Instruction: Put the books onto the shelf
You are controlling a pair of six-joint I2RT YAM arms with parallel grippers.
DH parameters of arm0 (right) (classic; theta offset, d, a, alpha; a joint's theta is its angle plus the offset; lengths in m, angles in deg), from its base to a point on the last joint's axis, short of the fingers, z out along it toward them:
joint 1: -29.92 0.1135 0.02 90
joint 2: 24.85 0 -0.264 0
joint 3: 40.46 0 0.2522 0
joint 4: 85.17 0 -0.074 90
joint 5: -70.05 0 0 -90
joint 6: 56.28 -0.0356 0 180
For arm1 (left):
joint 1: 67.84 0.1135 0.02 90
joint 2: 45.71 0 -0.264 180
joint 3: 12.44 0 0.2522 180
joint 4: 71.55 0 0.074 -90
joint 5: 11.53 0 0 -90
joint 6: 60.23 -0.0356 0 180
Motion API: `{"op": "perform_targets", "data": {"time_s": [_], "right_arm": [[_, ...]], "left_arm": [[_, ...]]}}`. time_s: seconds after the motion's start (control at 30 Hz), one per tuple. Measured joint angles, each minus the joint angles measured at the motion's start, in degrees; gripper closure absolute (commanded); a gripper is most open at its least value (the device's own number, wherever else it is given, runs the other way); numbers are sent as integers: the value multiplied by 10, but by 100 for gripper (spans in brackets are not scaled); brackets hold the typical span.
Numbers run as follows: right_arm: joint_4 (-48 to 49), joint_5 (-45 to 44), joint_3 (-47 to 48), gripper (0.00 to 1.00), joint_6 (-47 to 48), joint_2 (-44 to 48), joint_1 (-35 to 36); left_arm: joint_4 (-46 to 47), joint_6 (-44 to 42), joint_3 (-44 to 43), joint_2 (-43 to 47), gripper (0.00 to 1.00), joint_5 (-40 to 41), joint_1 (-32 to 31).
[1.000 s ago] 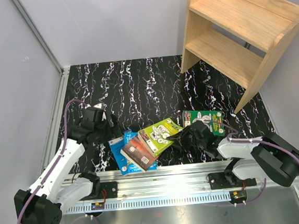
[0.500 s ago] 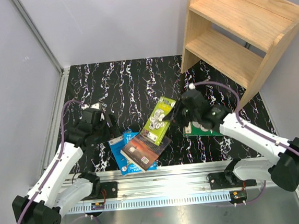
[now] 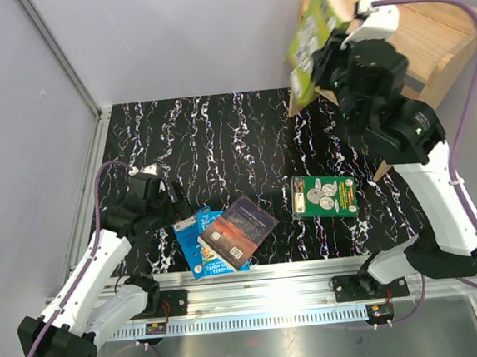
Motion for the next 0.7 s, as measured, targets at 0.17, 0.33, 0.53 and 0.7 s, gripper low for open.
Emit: {"op": "perform_targets", "data": {"time_s": [0.17, 0.33, 0.53, 0.7], "right_arm": [[194, -177, 28, 100, 277, 0, 0], [486, -259, 40, 100, 589, -33, -11], [547, -279, 79, 100, 657, -78, -133], [512, -285, 92, 100, 636, -89, -213]], "left_arm": [[0, 0, 0, -12, 1, -3, -1], [1, 0, 0, -23, 1, -5, -2], [2, -1, 0, -34, 1, -5, -3], [2, -1, 0, -34, 1, -5, -4]]}}
